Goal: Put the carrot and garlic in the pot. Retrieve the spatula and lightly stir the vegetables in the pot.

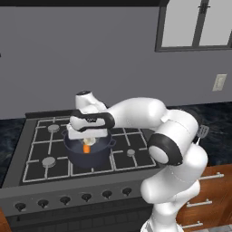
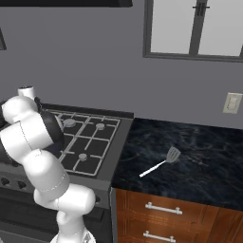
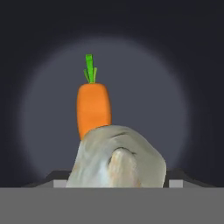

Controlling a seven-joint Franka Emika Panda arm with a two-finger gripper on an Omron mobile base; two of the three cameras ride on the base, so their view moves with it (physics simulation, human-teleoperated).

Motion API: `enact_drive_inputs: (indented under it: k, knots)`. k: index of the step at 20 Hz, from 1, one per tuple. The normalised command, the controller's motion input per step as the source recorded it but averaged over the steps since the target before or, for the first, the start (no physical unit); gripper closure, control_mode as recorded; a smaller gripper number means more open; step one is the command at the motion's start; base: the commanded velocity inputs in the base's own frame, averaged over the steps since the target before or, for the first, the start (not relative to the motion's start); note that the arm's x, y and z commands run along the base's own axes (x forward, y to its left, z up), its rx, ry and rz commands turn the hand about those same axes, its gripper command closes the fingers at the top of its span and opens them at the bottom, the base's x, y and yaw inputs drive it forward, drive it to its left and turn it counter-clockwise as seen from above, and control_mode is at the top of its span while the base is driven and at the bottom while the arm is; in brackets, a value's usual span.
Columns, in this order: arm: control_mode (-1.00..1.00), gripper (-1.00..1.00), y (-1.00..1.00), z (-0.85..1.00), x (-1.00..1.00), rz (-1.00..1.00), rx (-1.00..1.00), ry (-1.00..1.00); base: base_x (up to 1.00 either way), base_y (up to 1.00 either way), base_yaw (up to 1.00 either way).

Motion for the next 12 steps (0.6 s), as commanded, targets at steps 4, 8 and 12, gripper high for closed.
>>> enact_drive_inputs:
  k: [4,8,12]
  knots:
    - [-1.0,1.0,0.06,-0.15,0.0,0.0,0.0,-0.02,0.0,0.0,0.0]
    - [-1.0,1.0,0.0,-0.15,0.0,0.0,0.0,0.0,0.0,0.0,0.0]
    - [-1.0,1.0,0.0,-0.13,0.0,0.0,0.0,0.0,0.0,0.0,0.0]
